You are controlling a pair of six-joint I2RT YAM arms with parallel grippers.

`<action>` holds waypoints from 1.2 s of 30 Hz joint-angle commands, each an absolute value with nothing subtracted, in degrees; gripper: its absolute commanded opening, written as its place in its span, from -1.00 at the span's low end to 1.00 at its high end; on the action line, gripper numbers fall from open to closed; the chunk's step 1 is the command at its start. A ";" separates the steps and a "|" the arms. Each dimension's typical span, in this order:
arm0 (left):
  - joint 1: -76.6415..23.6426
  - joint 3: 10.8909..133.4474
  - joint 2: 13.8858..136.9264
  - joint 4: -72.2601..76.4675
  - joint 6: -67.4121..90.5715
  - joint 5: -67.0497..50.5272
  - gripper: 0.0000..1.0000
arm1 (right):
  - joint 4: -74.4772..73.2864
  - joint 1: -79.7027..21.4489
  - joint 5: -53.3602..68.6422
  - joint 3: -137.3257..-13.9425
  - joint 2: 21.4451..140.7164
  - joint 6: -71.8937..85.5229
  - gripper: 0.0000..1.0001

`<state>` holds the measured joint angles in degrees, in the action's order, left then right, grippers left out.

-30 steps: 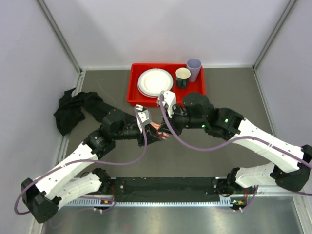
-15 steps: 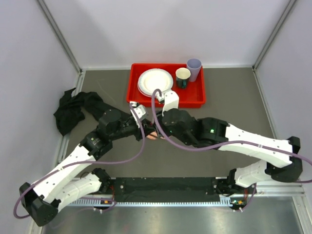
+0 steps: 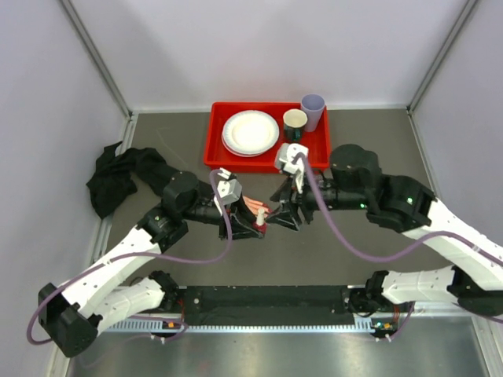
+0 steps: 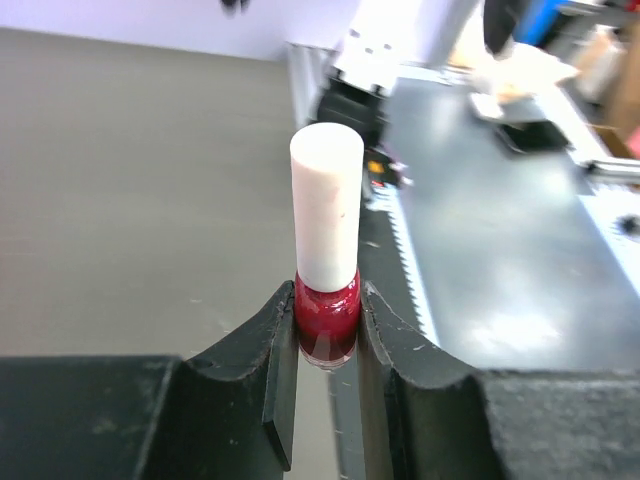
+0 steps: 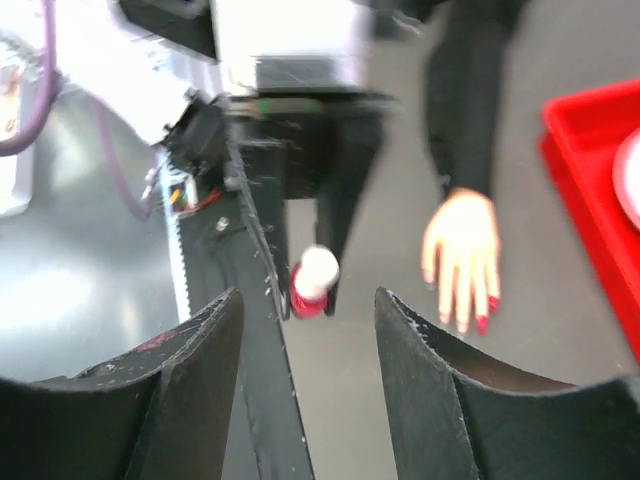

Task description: Paint the nails

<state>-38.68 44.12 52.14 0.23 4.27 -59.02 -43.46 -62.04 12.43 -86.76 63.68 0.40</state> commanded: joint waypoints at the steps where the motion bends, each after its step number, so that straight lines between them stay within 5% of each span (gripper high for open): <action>1: -38.67 45.35 53.61 4.66 7.21 -68.38 -1.00 | -45.61 -60.30 26.27 -90.09 67.85 -7.03 0.07; 22: -38.67 45.26 53.53 4.57 7.38 -68.29 -1.00 | -48.08 -57.57 37.62 -92.55 72.95 -10.63 -0.24; 30: -38.67 45.26 53.00 4.40 6.86 -67.07 -1.00 | -48.43 -57.39 38.50 -92.20 73.65 -10.72 -0.65; 32: -38.67 45.35 52.47 3.09 5.11 -62.62 -1.00 | -47.56 -57.39 37.01 -91.24 73.39 -10.46 -1.00; 36: -38.67 46.23 50.19 -3.33 0.45 -41.85 -1.00 | -43.96 -57.48 27.72 -87.99 72.69 -4.60 -1.00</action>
<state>-38.94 44.14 52.62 -0.47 5.30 -62.92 -47.59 -57.47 32.93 -89.62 73.71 -9.61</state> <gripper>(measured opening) 0.300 0.094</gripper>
